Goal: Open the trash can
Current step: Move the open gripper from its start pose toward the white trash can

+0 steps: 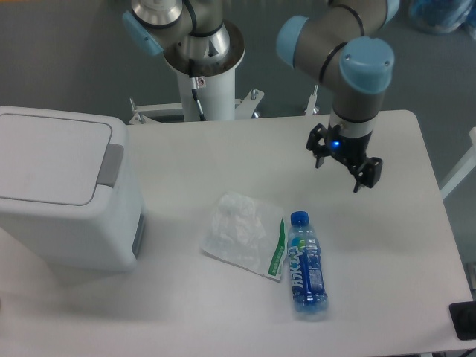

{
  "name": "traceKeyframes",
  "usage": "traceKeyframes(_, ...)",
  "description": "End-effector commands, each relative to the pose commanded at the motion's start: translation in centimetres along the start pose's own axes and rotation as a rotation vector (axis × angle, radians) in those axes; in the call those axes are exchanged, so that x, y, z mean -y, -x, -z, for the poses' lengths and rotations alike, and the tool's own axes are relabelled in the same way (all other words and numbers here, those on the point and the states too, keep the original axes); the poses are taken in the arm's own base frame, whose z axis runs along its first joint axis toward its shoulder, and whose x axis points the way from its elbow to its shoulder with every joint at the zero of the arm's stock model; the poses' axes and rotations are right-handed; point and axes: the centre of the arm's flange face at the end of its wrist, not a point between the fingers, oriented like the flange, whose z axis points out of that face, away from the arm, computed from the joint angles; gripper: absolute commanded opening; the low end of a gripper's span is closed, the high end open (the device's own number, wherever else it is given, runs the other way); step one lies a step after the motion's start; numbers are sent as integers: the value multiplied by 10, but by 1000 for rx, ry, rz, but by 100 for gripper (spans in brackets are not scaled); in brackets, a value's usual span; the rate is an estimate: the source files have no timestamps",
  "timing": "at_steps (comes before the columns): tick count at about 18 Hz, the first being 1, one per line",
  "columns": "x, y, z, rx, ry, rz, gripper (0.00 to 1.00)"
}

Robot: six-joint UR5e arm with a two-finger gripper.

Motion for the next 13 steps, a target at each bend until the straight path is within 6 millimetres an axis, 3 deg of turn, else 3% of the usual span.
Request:
traceKeyframes(3,19,-8,2,-13,-99,99,100)
traceKeyframes(8,83,-29,12,-4,-147,375,100)
traceKeyframes(11,111,-35,15,-17,-277,517,100)
traceKeyframes(13,117,-36,20,-25,-300,601,100)
